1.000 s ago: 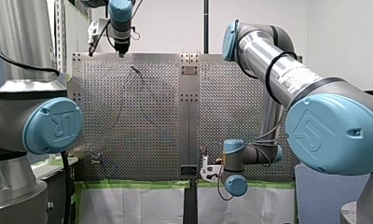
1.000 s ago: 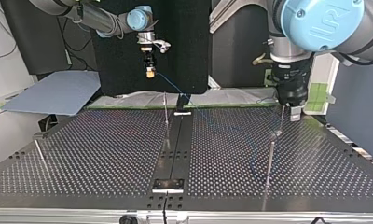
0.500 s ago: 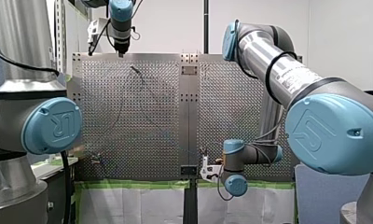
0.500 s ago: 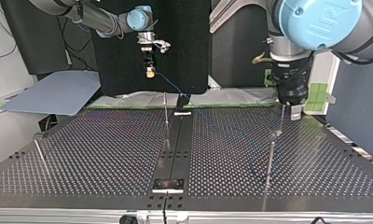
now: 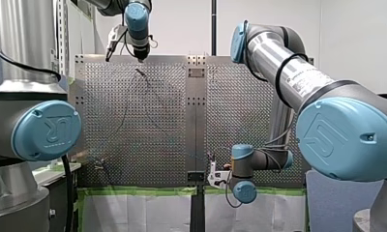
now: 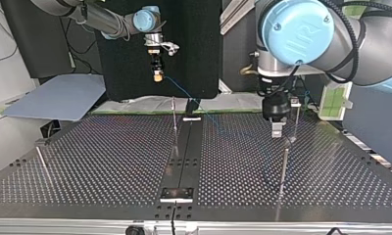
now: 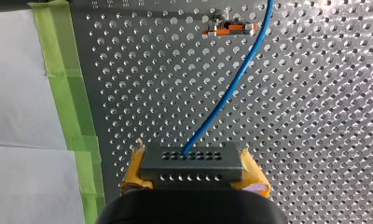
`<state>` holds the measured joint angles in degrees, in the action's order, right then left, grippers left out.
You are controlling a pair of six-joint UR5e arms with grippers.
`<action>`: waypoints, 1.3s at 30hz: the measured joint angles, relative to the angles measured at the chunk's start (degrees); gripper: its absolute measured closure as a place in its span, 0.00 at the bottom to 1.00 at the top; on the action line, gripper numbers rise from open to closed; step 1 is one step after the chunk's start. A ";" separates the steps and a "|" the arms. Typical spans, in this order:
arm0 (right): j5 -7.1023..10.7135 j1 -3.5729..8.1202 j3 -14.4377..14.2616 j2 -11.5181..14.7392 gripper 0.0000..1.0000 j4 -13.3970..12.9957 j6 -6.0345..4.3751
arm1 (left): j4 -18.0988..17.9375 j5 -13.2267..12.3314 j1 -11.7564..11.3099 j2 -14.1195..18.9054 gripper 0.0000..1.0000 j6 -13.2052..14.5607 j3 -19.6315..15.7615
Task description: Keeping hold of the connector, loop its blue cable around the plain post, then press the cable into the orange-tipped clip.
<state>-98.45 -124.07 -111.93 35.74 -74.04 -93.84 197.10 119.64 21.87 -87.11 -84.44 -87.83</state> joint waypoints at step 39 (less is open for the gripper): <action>0.40 -0.43 0.00 -0.03 1.00 -0.20 -0.04 | -11.87 6.98 3.97 -15.49 0.00 10.93 5.51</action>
<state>-98.05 -124.50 -111.94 35.72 -74.24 -93.88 185.22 126.62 25.84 -102.60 -73.50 -82.33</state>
